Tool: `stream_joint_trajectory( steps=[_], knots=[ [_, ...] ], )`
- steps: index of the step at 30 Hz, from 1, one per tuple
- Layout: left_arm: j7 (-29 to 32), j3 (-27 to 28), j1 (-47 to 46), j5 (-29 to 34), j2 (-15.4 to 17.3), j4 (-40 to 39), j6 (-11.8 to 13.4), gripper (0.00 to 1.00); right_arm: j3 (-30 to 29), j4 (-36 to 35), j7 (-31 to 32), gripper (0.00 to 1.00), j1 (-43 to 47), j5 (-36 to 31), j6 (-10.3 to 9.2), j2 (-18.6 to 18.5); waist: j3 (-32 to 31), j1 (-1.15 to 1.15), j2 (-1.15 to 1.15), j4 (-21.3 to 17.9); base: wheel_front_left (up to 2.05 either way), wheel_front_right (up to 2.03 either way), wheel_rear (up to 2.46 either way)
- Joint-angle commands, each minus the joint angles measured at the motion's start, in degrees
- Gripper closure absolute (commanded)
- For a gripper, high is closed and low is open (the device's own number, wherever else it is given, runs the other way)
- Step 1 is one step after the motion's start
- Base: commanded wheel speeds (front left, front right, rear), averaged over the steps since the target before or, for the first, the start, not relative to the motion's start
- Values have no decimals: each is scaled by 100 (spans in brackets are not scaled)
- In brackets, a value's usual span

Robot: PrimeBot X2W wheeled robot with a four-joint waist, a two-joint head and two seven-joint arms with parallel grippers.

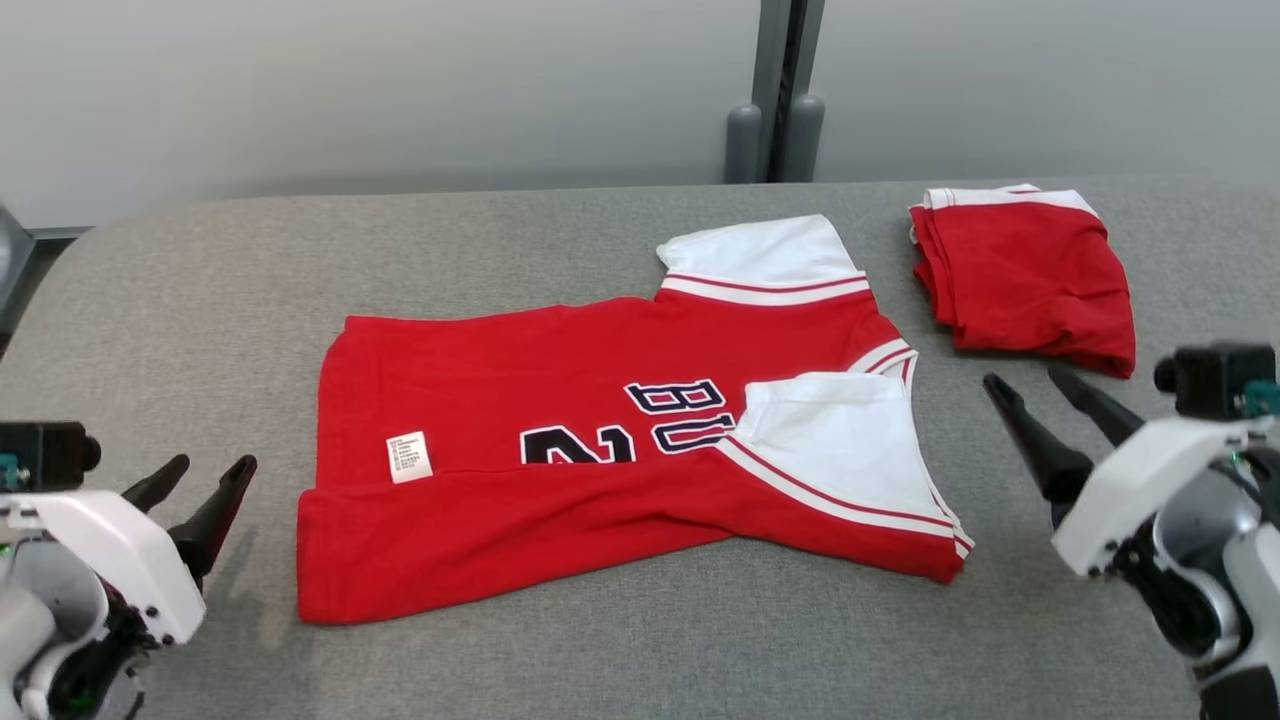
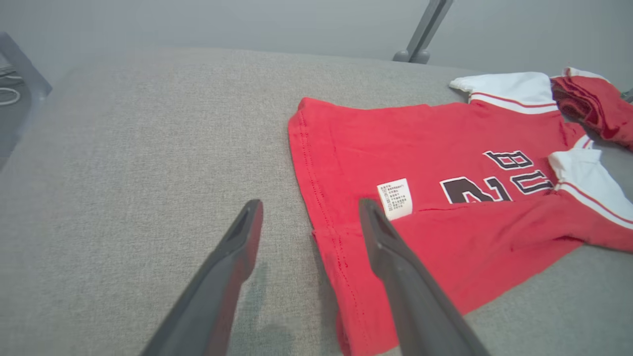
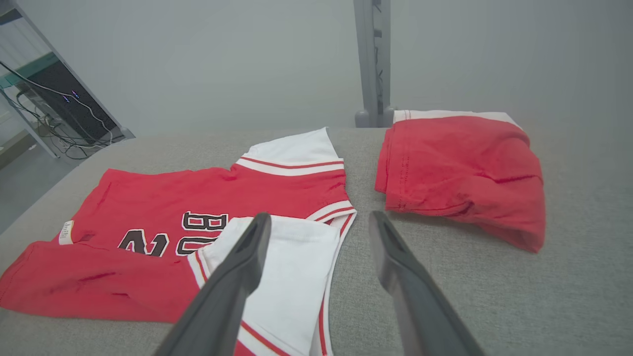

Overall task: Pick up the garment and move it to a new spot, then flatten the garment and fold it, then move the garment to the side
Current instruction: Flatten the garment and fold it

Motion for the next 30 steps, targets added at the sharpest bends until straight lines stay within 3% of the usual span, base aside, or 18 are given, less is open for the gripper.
stream_joint_trajectory(
  steps=[1,8,14,22,30],
  knots=[
    [-226,62,140,73,-4,-33,133,0,-72,-45,-175,0,207,-52,2,52,-75,0,0,73,0,0,0],
    [-1058,371,869,91,-333,-371,821,0,-547,12,-851,0,988,-503,2,456,-101,0,0,147,0,0,0],
    [-1118,1498,1681,526,-769,-470,1253,0,-612,166,-920,0,1340,-604,3,933,0,0,0,115,0,0,0],
    [-1119,2261,2315,1279,-1328,-403,1151,0,-718,661,-1009,0,1387,-666,3,1272,43,0,0,128,0,0,0],
    [-1080,2292,2427,1424,-1580,-97,995,0,-901,1073,-880,0,1218,-526,3,1473,2,0,0,117,0,0,0]
  ],
)
